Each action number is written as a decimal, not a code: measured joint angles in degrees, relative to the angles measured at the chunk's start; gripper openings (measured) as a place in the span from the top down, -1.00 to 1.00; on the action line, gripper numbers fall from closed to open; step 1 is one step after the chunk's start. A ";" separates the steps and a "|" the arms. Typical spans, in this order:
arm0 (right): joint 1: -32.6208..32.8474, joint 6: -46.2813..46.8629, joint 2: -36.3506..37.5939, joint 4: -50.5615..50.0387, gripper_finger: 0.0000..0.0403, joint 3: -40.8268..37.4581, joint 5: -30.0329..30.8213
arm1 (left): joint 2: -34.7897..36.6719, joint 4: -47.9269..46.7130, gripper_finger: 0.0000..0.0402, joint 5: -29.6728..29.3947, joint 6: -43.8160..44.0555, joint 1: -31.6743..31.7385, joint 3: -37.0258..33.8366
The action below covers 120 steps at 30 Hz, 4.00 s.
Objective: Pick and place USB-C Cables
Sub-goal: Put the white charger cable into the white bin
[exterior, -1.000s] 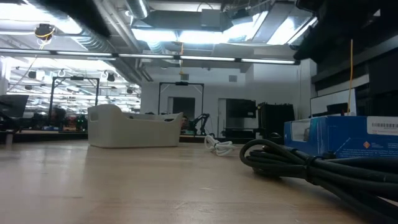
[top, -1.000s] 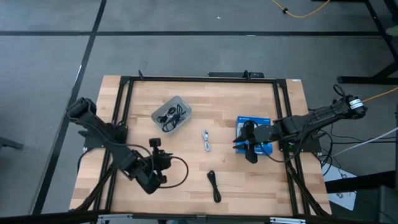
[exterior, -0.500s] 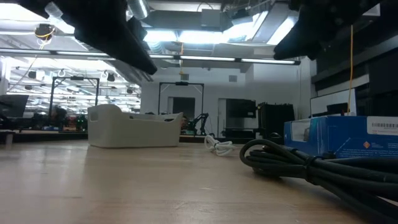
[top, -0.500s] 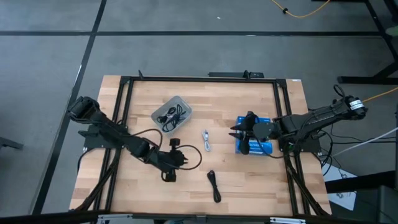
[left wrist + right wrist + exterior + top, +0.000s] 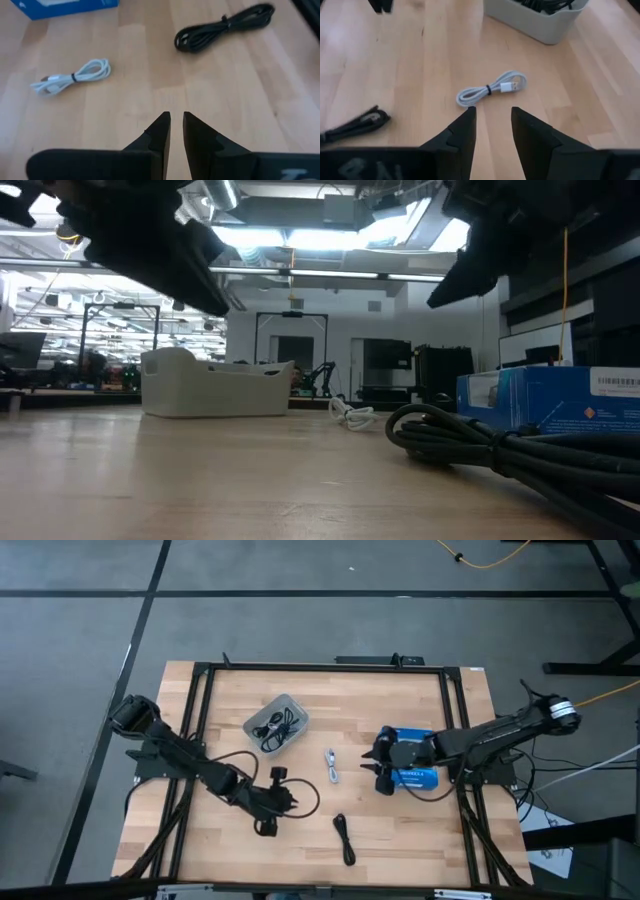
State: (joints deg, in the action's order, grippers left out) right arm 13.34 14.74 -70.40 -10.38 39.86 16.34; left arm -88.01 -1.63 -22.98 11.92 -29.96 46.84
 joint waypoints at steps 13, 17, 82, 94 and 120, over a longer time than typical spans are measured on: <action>0.00 -0.28 -0.93 0.66 0.37 0.00 0.02 | 0.00 4.16 0.78 0.17 0.09 -2.11 -0.02; 0.00 -1.42 -0.93 2.23 0.37 0.00 -0.54 | 0.00 4.16 0.78 0.16 0.09 -2.09 -0.02; 0.02 -9.18 -4.62 10.15 0.37 -0.07 -8.87 | 0.00 3.85 0.78 0.00 1.62 -2.09 0.01; 0.00 -12.07 -4.62 10.63 0.37 0.93 -12.23 | 0.00 3.83 0.78 -0.04 1.62 -2.09 0.01; -3.42 -15.17 -15.33 -5.62 0.37 16.83 -13.48 | 0.00 3.71 0.78 -0.02 1.60 -2.07 0.03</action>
State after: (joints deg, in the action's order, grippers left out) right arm 9.92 -0.44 -85.73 -16.01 56.69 2.86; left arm -88.01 2.07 -23.00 13.52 -32.03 46.87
